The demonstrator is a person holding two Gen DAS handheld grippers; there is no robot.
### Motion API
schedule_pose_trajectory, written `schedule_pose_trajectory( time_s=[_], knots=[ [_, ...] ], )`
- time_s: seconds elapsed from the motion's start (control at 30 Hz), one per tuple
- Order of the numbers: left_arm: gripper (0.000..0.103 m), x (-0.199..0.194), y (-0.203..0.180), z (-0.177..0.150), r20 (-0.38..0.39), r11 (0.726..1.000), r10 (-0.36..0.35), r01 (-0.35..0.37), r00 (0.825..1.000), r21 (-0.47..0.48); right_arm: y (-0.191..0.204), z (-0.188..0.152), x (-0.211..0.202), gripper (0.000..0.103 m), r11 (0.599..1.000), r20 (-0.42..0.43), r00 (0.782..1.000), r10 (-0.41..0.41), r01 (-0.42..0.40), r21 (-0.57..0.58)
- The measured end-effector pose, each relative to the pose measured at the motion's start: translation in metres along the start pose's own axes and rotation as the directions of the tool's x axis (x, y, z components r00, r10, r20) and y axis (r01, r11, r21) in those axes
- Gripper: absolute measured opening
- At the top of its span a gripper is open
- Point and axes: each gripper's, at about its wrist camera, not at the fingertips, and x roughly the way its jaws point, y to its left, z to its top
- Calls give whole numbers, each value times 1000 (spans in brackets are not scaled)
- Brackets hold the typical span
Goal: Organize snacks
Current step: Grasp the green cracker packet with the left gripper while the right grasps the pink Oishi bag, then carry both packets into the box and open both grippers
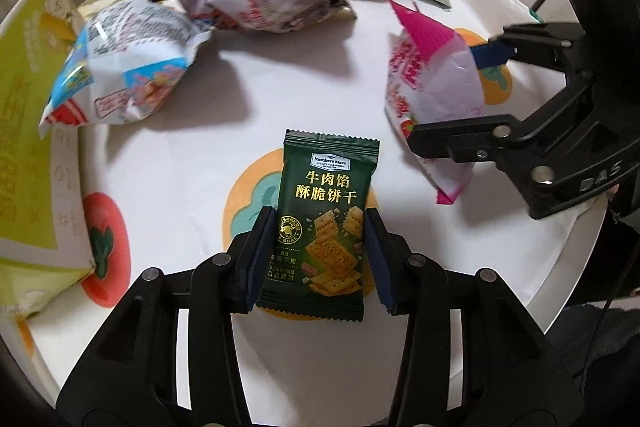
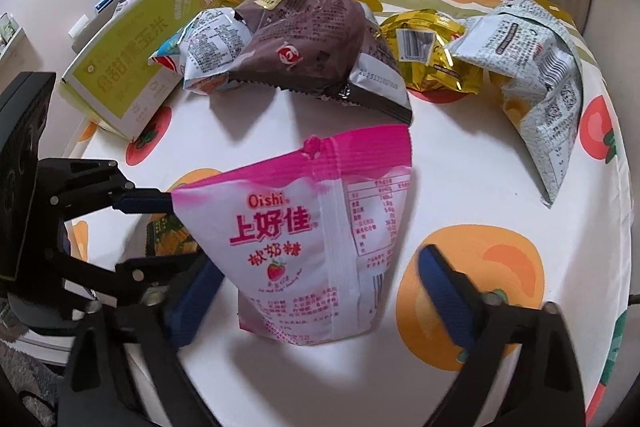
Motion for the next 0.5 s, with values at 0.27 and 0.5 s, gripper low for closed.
schedule_pose_trajectory(
  time_s=[0.27,0.5],
  knots=[
    [40,-16,11,-5,31,999,7,-5,999,-48,16,-2,-9,52,998,26,999,-33,34,-61],
    [40,-49,17,2,83,997,7,-1,997,-78,19,3,-40,49,998,66,997,-46,48,-29]
  ],
)
